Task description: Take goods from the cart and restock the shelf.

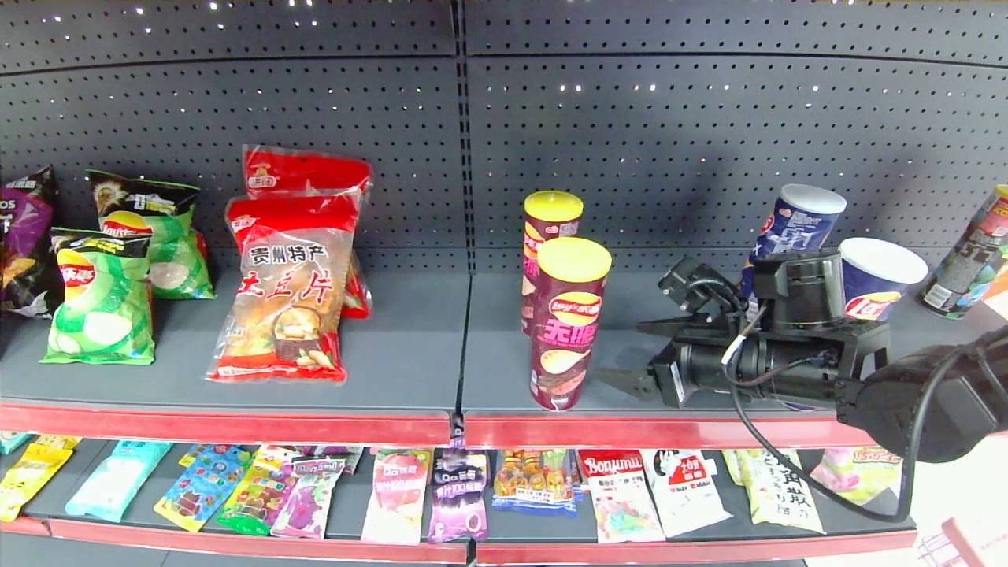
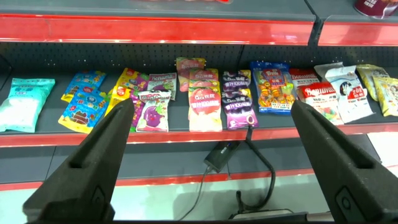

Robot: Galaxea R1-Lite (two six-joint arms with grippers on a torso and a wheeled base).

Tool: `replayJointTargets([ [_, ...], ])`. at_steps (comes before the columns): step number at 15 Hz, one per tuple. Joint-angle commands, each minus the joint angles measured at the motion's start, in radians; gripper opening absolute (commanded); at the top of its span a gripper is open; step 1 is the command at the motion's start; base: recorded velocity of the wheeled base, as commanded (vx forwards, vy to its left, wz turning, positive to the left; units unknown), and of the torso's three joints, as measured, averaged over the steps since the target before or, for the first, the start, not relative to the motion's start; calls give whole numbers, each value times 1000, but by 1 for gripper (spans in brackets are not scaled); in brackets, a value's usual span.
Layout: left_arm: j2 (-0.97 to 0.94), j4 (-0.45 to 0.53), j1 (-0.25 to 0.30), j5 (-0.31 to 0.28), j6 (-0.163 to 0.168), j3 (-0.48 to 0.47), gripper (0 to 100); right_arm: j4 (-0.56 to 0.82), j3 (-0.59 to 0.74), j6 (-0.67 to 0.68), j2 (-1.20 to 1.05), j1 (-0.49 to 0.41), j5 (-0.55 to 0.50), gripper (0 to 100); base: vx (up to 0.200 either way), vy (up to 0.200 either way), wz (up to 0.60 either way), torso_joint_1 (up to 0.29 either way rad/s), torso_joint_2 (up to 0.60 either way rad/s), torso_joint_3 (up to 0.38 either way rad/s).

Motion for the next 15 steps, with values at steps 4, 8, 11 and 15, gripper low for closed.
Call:
replayJointTargets([
  [4, 0, 0, 1, 0, 0, 0, 100, 0, 7, 2, 23, -4, -100, 100, 0, 0, 0, 0, 0, 0],
  [8, 0, 0, 1, 0, 0, 0, 100, 0, -2, 4, 53, 8, -146, 100, 0, 0, 0, 0, 0, 0],
  [11, 0, 0, 1, 0, 0, 0, 100, -2, -2, 4, 68, 24, -160, 100, 0, 0, 0, 0, 0, 0],
  [15, 0, 0, 1, 1, 0, 0, 100, 0, -40, 5, 96, 27, -166, 100, 0, 0, 0, 0, 0, 0],
])
